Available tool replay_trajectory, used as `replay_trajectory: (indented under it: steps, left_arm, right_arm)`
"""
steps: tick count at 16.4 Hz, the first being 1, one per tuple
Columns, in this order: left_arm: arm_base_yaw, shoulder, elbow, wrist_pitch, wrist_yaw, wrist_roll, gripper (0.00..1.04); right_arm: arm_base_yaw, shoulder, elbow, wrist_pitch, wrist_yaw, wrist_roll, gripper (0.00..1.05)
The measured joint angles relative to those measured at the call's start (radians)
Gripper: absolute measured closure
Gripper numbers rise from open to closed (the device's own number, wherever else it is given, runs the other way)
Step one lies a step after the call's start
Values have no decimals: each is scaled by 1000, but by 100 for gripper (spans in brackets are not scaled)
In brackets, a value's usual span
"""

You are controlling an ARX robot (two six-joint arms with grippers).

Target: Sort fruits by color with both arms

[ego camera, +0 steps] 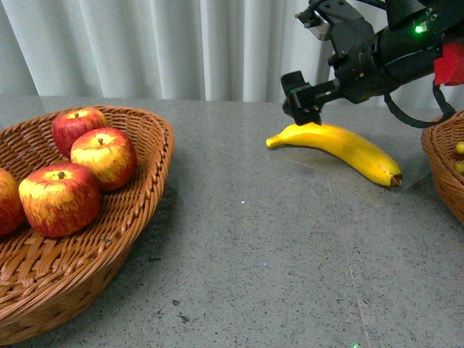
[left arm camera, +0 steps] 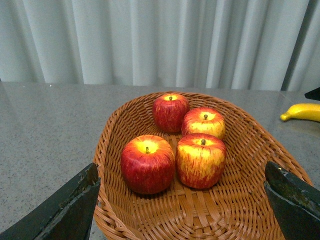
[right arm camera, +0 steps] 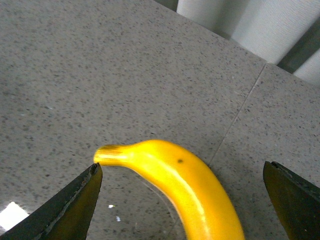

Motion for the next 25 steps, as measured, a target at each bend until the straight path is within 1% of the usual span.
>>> replay_trajectory:
  steps: [3, 6, 8, 11, 17, 20, 21, 25]
  left_arm:
    - [0, 0, 0, 0, 0, 0, 7]
    - [0, 0, 0, 0, 0, 0, 7]
    - [0, 0, 0, 0, 0, 0, 7]
    - [0, 0, 0, 0, 0, 0, 7]
    - [0, 0, 0, 0, 0, 0, 7]
    - [0, 0, 0, 0, 0, 0, 7]
    - [0, 0, 0, 0, 0, 0, 7]
    - [0, 0, 0, 0, 0, 0, 7]
  right_arm:
    - [-24, 37, 56, -84, -7, -61, 7]
    - [-22, 56, 85, -122, -10, -104, 7]
    - [-22, 78, 101, -138, -3, -129, 7]
    - [-21, 119, 137, -164, 34, -156, 7]
    - [23, 144, 157, -188, 84, -220, 7]
    - [48, 146, 135, -168, 94, -241, 7]
    - [51, 146, 130, -159, 95, -244, 8]
    - [74, 146, 110, -119, 110, -252, 52]
